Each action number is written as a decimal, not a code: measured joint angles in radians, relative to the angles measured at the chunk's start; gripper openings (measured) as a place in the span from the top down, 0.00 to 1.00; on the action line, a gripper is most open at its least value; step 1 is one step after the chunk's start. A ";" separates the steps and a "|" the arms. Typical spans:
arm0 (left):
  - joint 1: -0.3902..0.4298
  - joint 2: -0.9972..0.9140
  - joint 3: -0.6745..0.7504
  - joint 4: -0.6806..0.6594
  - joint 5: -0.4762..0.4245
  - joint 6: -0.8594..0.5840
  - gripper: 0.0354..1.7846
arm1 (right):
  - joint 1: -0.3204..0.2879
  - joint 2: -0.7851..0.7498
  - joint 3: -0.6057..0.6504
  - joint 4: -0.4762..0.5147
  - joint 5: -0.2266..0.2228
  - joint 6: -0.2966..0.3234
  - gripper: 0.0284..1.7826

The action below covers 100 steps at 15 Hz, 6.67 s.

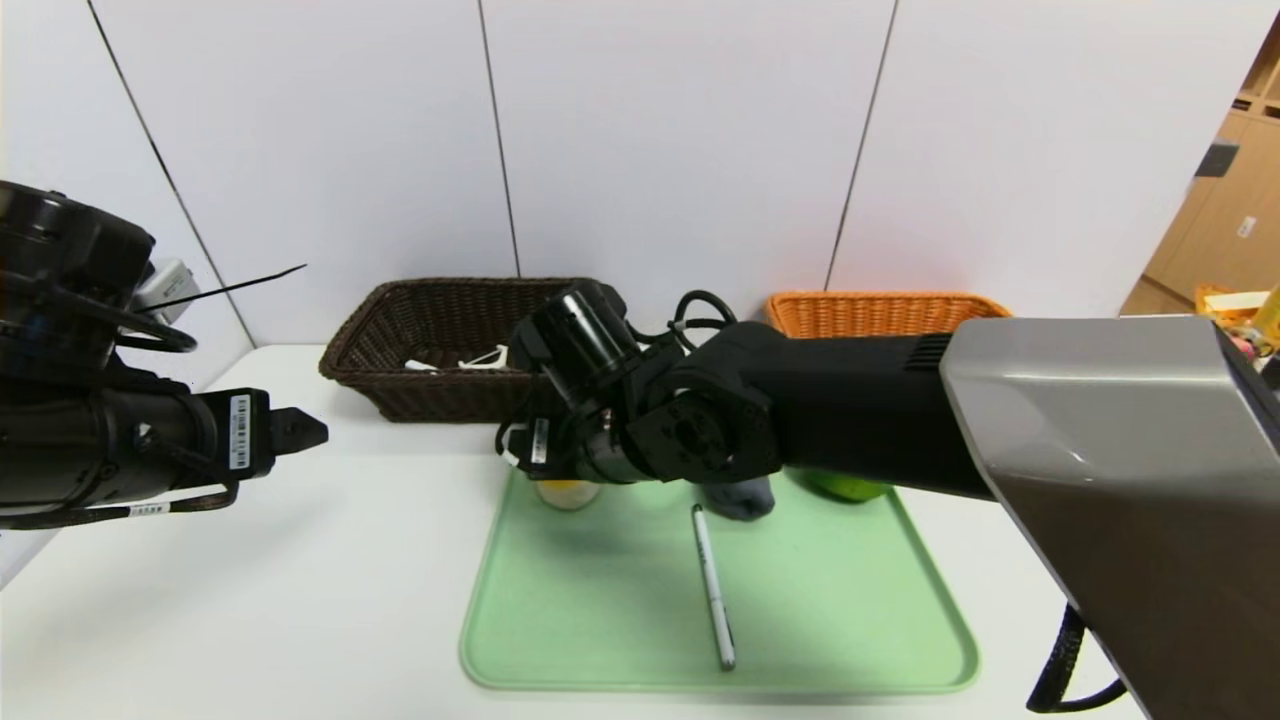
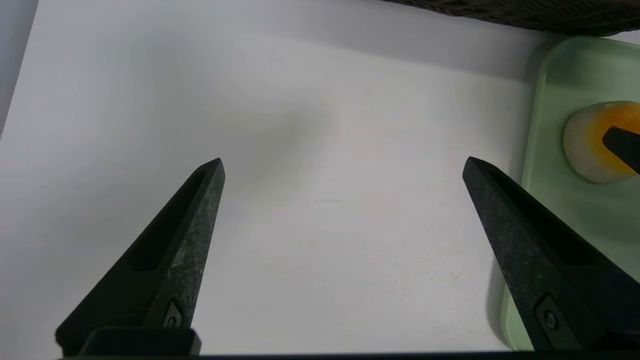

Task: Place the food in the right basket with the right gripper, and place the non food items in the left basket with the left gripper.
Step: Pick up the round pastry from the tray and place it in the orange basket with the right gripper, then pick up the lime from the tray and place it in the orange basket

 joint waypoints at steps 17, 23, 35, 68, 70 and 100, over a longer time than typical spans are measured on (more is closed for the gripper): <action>0.001 -0.034 0.044 0.000 -0.040 -0.004 0.06 | 0.000 0.071 0.000 -0.031 -0.048 -0.145 0.44; 0.001 -0.042 0.051 0.000 -0.041 -0.003 0.06 | 0.000 0.029 0.000 -0.021 -0.048 -0.134 0.98; 0.000 -0.065 0.053 0.000 -0.061 -0.003 0.06 | -0.223 -0.313 0.000 0.076 -0.048 -0.225 0.98; 0.003 -0.019 0.138 -0.087 -0.080 -0.005 0.06 | -0.731 -0.040 0.000 0.030 0.034 -0.341 0.42; 0.003 -0.020 0.127 -0.087 -0.080 -0.003 0.06 | -0.731 -0.061 0.000 0.036 0.033 -0.343 0.33; -0.477 0.553 -0.863 0.439 -0.100 -0.239 0.06 | -0.513 -0.500 0.134 0.687 0.232 -0.077 0.05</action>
